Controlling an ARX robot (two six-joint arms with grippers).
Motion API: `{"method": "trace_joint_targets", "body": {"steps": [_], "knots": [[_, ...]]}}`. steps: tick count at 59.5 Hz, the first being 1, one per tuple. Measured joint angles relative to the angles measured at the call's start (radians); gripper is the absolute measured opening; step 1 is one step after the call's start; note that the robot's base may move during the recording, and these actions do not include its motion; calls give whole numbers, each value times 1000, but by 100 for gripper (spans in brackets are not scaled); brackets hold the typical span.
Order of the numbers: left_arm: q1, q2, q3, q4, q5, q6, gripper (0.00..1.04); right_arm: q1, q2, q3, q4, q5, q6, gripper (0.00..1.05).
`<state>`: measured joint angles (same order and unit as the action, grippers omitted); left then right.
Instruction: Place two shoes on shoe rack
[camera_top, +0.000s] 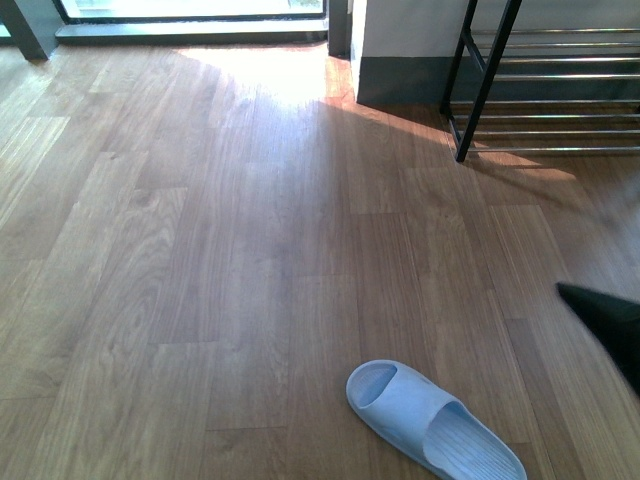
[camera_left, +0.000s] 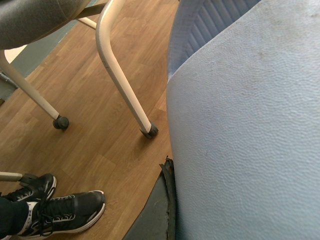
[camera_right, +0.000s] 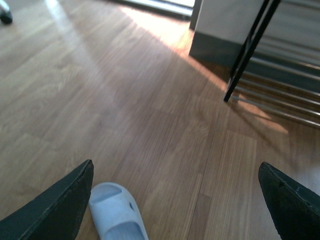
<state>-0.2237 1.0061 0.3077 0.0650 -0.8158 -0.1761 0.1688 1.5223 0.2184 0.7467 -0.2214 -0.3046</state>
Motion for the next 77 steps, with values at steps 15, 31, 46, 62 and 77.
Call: {"method": "trace_joint_targets", "body": {"steps": [15,31,46,62,77], "knots": [[0,0,0,0,0,0,2,17,707,299,36,13,-38,96],[0,0,0,0,0,0,2,12,989,494,-24,6,-99,96],[0,0,0,0,0,0,2,-2,1141,630,-74,-13,-126,96],[0,0,0,0,0,0,2,-24,1259,719,-72,-38,-160,96],[0,0,0,0,0,0,2,-22,1310,769,-37,-50,-185,96]]}}
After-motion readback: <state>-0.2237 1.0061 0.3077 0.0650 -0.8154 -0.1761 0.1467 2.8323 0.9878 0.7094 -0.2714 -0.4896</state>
